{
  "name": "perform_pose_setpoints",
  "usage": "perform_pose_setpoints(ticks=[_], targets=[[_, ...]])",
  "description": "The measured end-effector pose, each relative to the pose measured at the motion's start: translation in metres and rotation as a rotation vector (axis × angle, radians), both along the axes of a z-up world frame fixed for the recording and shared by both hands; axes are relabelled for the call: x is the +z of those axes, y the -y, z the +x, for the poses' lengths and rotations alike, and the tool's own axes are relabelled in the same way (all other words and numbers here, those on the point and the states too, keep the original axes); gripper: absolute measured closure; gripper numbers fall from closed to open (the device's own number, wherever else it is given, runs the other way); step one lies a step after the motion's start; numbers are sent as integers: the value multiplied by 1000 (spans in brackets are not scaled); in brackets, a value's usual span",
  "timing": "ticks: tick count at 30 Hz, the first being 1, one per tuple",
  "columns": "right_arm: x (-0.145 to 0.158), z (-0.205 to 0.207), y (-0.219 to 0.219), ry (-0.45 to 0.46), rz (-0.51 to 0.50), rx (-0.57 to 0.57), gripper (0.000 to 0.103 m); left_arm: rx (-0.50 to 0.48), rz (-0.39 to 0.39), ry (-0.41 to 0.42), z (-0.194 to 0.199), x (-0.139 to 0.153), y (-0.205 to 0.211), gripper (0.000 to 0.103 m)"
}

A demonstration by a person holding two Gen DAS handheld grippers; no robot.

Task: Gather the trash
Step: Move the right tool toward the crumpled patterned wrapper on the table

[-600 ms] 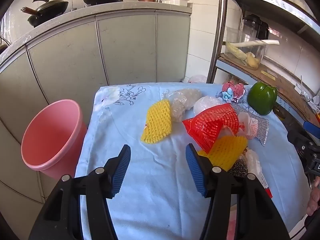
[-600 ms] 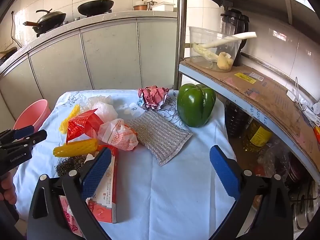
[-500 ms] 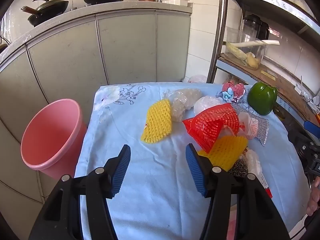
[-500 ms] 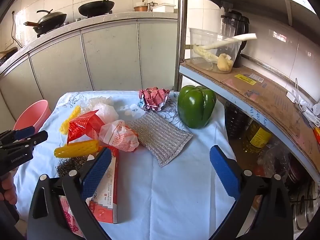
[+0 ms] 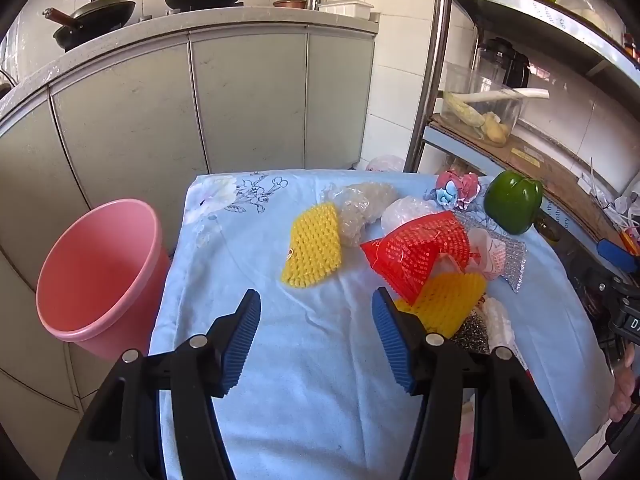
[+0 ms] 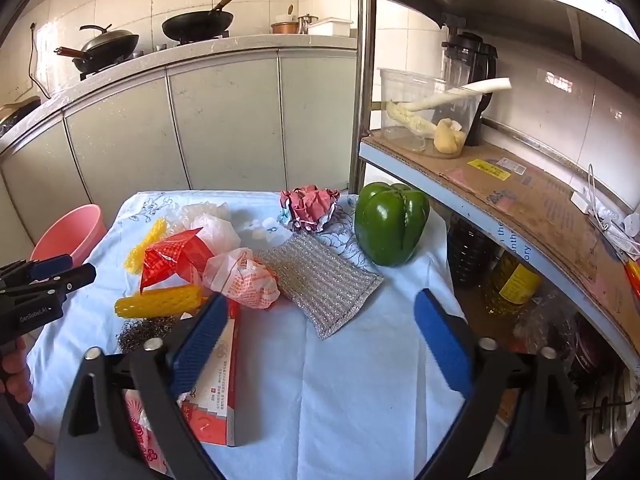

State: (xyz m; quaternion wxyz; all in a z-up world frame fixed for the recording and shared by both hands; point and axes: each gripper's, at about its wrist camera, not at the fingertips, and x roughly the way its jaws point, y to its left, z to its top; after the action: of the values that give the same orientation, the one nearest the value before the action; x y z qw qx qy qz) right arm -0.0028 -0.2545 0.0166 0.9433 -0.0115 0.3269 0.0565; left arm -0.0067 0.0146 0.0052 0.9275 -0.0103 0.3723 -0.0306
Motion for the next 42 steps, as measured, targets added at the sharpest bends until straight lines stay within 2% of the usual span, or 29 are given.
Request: perform_pose_setpoints(ticks=[4, 14, 31, 36, 42], targets=[[0, 1, 1, 0, 7, 7, 17, 5, -25, 2, -1, 2, -4, 42], [-5, 5, 5, -17, 34, 10, 17, 26, -42, -26, 4, 2, -6, 37], [-10, 18, 15, -24, 53, 24, 17, 12, -49, -58, 23, 0, -4, 37], [-3, 25, 14, -8, 48, 39, 17, -1, -59, -78, 37, -3, 1, 39], [9, 42, 17, 4, 68, 65, 17, -14, -68, -110, 59, -10, 3, 47]])
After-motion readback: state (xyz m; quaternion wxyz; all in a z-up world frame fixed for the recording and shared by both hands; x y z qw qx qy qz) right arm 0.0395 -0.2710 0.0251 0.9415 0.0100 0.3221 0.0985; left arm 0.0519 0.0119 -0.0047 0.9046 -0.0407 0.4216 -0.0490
